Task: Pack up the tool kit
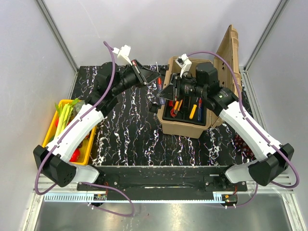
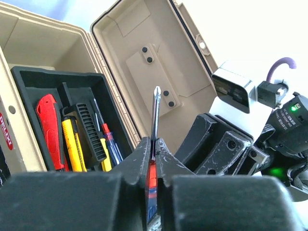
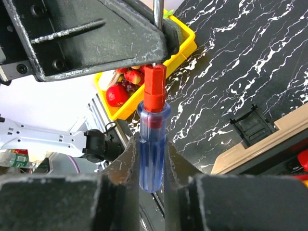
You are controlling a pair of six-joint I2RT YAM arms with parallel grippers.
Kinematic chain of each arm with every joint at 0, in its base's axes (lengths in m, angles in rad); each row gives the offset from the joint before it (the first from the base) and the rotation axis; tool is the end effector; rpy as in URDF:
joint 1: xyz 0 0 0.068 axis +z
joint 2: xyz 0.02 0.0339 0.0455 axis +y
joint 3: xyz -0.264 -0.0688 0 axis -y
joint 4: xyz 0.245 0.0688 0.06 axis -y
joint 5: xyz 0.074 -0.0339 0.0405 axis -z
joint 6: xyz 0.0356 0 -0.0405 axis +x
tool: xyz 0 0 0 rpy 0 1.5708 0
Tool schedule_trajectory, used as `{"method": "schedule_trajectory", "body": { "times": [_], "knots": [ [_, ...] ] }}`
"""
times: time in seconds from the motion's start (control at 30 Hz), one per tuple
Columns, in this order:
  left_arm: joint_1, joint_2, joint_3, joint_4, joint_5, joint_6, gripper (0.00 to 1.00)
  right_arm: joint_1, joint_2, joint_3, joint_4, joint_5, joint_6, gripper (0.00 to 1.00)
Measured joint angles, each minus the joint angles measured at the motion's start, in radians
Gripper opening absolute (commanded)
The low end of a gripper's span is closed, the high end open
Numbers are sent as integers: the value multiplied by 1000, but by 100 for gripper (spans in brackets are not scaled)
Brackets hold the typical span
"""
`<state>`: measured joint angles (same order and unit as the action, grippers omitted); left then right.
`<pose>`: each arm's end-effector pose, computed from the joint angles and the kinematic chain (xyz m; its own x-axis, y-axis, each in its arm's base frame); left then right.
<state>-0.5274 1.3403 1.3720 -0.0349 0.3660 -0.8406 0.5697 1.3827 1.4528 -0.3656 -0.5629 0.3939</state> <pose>0.2614 -0.1670 0.4379 -0.5824 -0.4659 -0.6662 0.5177 0.4193 -0.7458 0.2512 0.1834 0.4195 -0.5665 0.0226 -0.8238 -0.7241 0.4636 0.5107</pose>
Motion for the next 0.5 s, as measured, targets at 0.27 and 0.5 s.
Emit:
{"method": "schedule_trajectory", "body": {
  "times": [0.27, 0.5],
  "knots": [
    [-9, -8, -10, -33, -62, 14, 81, 4, 8, 8, -103, 209, 23, 0],
    [-8, -33, -13, -200, -246, 80, 82, -16, 36, 34, -304, 666, 33, 0]
  ]
}}
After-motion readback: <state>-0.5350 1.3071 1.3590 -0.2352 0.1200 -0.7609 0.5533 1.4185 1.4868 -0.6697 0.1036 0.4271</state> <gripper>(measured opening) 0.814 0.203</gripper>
